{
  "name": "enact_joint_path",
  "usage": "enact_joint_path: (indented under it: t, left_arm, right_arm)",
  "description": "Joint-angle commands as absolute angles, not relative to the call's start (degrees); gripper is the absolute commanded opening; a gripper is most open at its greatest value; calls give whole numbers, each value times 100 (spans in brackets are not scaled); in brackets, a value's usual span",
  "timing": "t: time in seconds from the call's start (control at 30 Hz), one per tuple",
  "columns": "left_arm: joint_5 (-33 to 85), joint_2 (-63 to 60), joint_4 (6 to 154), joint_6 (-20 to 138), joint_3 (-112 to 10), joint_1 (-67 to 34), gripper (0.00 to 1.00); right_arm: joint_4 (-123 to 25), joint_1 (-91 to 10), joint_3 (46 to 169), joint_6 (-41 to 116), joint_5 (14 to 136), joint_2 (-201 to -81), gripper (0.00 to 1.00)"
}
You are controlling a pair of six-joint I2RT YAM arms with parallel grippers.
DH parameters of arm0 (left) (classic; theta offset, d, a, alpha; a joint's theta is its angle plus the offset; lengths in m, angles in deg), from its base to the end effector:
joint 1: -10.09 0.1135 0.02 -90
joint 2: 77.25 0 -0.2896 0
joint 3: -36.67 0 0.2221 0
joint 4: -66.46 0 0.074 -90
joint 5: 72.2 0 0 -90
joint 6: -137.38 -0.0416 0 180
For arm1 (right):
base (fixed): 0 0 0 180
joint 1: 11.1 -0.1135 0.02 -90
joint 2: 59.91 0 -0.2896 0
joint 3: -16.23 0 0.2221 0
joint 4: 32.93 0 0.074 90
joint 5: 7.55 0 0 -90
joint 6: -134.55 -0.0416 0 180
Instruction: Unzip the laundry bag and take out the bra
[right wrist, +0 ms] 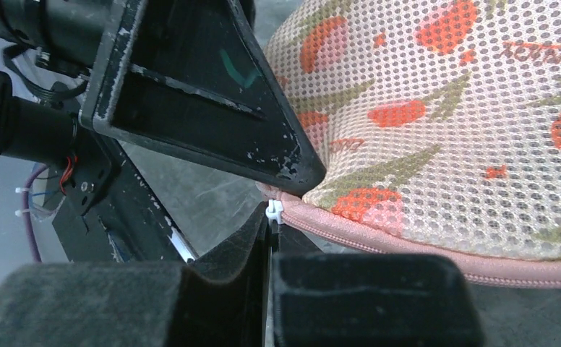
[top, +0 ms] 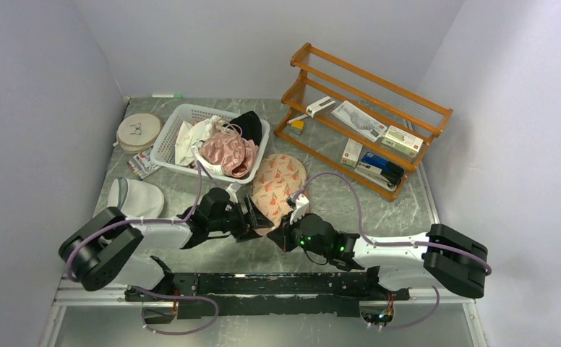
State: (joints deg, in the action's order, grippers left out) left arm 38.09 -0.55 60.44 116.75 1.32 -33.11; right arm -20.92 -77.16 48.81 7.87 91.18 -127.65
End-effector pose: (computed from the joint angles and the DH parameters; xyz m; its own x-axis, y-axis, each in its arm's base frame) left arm 0.1449 -0.1559 0.1832 -0.9424 -0.3192 -0.0998 -0.0956 0.5431 -0.8342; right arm 0.0860 0.1782 0.2084 -0.6337 0.0276 -0.7731 -0.5838 0.6386 0.5014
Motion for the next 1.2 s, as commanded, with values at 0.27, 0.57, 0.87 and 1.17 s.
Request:
enact_joint_path:
  t: [0.27, 0.57, 0.87, 1.17]
  left_arm:
    - [3688, -258, 5057, 11999, 370, -3315, 27]
    - [3401, -862, 6500, 11286, 125, -3041, 7]
    - [3527, -1238, 7242, 10900, 52, -2665, 7]
    - [3777, -1200, 8030, 10262, -138, -2584, 46]
  right_arm:
    - [-4001, -7704, 5431, 529, 9627, -12816, 0]
    - [-6143, -7286, 5898, 311, 10124, -12704, 0]
    - [-6395, -6499, 5729, 130, 10170, -12391, 0]
    - [-4231, -6520, 5163, 1571, 8445, -11765, 0]
